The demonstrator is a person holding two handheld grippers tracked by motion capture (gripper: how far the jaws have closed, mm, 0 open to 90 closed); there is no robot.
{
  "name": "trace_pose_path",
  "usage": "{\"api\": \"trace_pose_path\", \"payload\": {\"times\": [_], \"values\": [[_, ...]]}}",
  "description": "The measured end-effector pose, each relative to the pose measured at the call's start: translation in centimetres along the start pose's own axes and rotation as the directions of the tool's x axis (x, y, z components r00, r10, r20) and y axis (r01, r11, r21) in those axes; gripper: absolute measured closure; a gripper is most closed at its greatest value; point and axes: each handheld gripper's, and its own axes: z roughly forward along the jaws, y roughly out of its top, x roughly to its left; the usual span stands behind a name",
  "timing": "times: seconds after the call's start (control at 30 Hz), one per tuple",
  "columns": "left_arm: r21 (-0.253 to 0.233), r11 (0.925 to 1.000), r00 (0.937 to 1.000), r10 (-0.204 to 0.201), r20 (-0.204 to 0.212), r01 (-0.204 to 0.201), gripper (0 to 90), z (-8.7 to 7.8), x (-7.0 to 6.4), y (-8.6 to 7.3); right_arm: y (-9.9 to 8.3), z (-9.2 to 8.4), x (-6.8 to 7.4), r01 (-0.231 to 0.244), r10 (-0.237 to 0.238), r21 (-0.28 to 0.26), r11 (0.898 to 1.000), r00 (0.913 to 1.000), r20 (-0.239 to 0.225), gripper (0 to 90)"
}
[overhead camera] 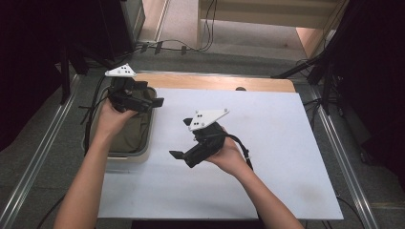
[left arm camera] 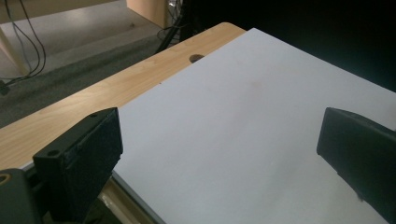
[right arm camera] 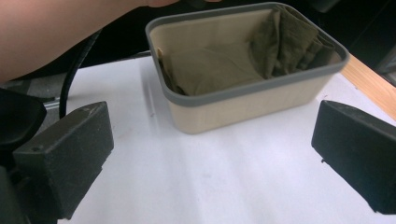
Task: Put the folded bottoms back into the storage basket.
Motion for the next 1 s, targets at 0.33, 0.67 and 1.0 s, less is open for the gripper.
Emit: {"api": "trace_pose_path", "payload": {"times": [0.33,0.67,1.0], "values": [[-0.015,0.9995,0.9988,0.029,0.039,-0.028,1.0,0.5,-2.7,-1.1,-2.2,-2.7,-0.7,-0.038,0.039,-0.027,0.999,0.9981,0.048,0.0],[-0.013,0.999,0.9975,0.044,0.055,-0.044,1.0,0.8,-4.8,-2.3,-5.0,-5.6,-1.9,-0.093,0.099,-0.057,0.994,0.9878,0.12,0.0],[-0.007,0.9976,0.9954,0.069,0.067,-0.069,1.0,1.2,-7.0,-3.0,-7.3,-8.6,-2.5,-0.127,0.143,-0.102,0.987,0.9755,0.167,0.0]]}}
